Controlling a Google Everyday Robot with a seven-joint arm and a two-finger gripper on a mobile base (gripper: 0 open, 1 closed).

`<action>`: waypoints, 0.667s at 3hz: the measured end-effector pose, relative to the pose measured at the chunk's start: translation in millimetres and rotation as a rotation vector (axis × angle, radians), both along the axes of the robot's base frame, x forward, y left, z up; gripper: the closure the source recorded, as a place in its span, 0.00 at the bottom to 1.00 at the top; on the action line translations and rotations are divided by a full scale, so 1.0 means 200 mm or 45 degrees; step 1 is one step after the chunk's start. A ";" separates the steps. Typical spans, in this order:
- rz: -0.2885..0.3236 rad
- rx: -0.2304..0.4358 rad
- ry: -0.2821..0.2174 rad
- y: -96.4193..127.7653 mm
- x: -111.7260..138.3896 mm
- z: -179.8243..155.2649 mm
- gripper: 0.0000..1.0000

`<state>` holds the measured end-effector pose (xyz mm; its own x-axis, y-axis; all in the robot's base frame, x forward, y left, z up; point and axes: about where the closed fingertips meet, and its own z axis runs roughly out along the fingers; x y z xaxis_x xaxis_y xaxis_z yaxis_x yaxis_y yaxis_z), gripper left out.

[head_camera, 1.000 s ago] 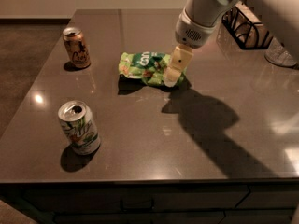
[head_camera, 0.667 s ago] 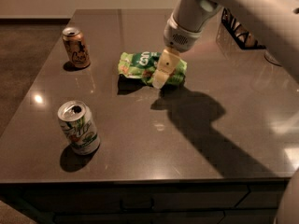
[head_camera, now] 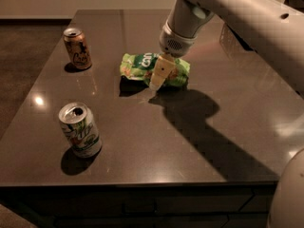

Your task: Move green rice chip bag near 7up can

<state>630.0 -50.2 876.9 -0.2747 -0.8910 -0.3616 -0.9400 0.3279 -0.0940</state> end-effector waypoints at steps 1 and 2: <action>0.053 0.003 -0.011 0.01 -0.05 0.05 0.42; 0.170 0.021 -0.024 0.02 -0.24 0.16 0.72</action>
Offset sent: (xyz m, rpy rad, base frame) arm -0.0750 0.0029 0.0533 0.0245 -0.0283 0.1983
